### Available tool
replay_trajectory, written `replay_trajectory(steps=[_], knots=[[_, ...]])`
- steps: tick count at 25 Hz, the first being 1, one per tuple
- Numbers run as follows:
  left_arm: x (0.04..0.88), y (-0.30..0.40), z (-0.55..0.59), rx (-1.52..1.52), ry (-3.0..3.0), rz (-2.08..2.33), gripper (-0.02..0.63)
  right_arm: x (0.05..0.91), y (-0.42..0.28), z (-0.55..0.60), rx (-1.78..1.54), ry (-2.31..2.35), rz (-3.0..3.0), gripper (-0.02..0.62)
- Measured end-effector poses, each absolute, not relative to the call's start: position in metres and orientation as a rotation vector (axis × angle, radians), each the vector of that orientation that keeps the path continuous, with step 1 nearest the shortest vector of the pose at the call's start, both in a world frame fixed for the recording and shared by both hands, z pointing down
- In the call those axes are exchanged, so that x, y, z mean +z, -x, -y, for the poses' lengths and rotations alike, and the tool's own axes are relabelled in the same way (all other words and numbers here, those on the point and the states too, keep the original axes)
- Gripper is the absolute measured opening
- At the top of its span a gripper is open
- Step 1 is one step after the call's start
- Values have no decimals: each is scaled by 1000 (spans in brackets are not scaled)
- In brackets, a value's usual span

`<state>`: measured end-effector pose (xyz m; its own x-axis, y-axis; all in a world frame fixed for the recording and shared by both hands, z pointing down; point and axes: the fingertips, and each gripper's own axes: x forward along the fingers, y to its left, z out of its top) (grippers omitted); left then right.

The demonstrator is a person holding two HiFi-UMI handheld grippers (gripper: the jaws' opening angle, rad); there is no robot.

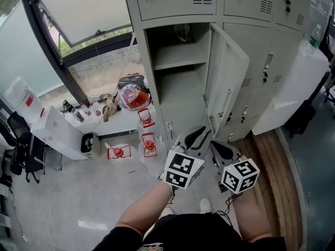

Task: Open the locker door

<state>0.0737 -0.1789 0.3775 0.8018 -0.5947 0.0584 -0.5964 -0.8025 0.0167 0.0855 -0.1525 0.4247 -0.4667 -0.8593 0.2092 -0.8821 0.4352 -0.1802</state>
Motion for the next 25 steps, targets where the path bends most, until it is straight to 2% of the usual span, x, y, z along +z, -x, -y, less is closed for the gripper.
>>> replay_trajectory(steps=[6, 15, 25], knots=[[393, -10, 175, 115, -2918, 1008, 26, 420, -41, 160, 371, -1552, 2595, 52], [424, 67, 164, 132, -2863, 995, 25, 422, 17, 163, 269, -1567, 2548, 52], [445, 103, 139, 162, -2859, 966, 25, 428, 41, 142, 275, -1638, 2525, 54]])
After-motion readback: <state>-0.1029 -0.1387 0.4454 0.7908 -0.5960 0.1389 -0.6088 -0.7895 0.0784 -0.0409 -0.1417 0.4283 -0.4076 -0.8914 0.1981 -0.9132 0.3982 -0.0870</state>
